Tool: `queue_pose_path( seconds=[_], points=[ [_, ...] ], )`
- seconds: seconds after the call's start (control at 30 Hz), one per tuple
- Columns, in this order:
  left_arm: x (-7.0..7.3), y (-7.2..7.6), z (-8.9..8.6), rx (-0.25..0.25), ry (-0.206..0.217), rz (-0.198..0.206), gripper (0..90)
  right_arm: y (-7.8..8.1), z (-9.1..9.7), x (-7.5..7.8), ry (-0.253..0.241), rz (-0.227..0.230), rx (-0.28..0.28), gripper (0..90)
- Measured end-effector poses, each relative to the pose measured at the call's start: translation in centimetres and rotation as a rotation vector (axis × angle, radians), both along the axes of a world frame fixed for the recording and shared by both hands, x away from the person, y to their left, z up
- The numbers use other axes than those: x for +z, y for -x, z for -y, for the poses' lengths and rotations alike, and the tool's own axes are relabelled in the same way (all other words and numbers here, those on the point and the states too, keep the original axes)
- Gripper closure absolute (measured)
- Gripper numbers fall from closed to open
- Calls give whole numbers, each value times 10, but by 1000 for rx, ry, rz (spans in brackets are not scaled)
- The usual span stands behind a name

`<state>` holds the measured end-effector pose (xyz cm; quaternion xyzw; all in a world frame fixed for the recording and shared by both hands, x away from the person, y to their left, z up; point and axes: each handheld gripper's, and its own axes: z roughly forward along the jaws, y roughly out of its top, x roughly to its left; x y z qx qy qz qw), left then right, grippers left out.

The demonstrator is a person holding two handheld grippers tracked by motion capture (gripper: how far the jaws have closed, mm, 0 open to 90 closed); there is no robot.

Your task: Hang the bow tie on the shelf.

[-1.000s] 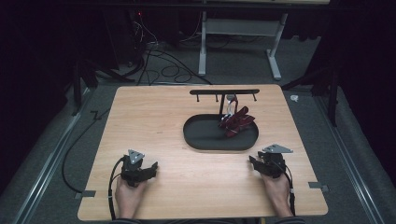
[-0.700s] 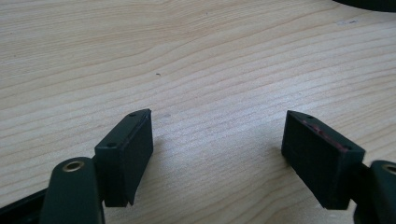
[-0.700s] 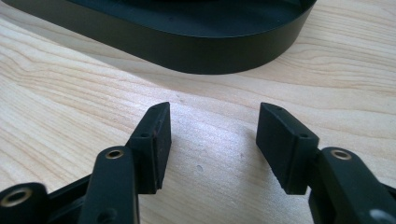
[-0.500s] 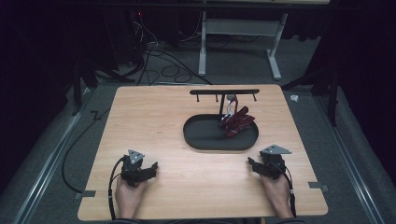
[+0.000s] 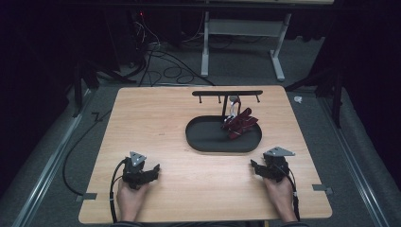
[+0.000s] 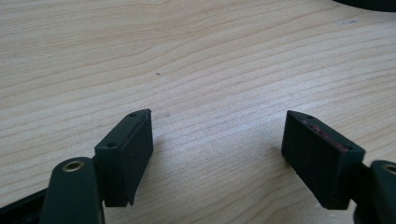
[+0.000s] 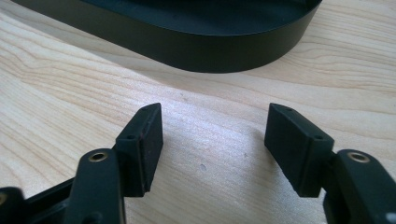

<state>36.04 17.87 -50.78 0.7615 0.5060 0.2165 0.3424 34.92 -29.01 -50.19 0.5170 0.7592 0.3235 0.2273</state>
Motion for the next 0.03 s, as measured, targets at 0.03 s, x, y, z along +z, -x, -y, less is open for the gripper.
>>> queue_pose_path(
  seconds=[0.03],
  points=[
    [0,0,0,0,1,0,253,0,0,0,0,-1,2,373]
  ],
)
